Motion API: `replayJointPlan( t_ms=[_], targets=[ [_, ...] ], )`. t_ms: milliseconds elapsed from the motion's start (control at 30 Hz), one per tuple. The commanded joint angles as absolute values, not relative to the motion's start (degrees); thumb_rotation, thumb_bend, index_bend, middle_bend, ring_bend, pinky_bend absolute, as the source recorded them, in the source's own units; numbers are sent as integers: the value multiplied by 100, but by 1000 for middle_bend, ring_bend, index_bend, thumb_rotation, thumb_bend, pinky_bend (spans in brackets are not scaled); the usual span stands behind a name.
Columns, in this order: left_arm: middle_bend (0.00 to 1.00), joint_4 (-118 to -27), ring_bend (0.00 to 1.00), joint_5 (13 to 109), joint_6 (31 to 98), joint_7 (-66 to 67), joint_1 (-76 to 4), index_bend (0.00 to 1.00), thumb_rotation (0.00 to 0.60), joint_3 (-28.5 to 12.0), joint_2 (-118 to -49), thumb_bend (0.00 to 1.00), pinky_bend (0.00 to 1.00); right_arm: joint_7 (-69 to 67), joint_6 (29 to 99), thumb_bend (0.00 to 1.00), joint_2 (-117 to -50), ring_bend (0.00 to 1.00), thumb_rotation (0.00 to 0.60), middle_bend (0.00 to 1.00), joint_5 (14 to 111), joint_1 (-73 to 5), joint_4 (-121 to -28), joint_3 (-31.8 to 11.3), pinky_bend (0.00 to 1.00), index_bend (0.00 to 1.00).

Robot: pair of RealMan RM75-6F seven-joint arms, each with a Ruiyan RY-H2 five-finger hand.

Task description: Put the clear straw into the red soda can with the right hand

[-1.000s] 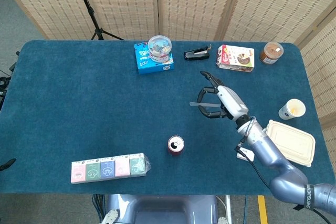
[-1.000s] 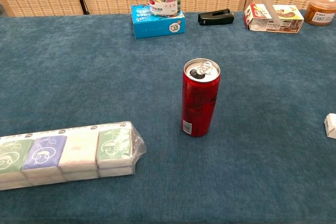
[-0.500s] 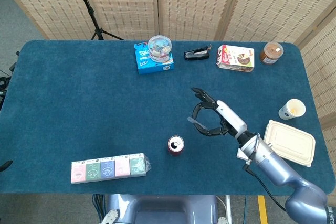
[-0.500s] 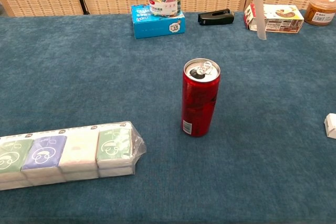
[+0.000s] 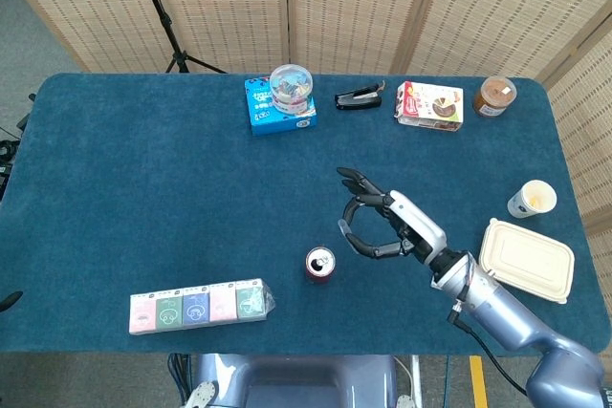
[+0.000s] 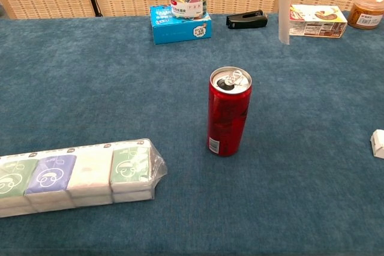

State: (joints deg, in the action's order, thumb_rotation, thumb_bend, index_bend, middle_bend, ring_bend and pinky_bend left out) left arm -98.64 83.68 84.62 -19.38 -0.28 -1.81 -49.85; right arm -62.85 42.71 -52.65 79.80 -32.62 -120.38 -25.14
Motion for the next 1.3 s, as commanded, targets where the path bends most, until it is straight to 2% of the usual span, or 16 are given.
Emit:
replayJointPlan(
  t_ms=[33, 300, 733, 1300],
  targets=[
    [0, -9863, 0, 8365, 8462, -1939, -26, 0, 600, -179, -4987, 0, 0, -6711, 4312, 625, -5271, 0, 600, 0, 8257, -3292, -12105, -2408, 0, 562],
    [0, -9940, 0, 8368, 8465, -1893, -37, 0, 600, -182, -4966, 0, 0, -6628, 4466, 633, -5526, 0, 600, 0, 8279, -3454, -12048, -2175, 0, 563],
    [0, -9963, 0, 8387, 8569, -1813, 21, 0, 600, -163, -4994, 0, 0, -6209, 4823, 643, -5640, 0, 600, 0, 7857, -3539, -12185, -2187, 0, 564],
    [0, -10143, 0, 8330, 8447, -1803, -68, 0, 600, -211, -4868, 0, 0, -5857, 4774, 642, -5986, 0, 600, 0, 7547, -3754, -12155, -2034, 0, 565]
  ],
)
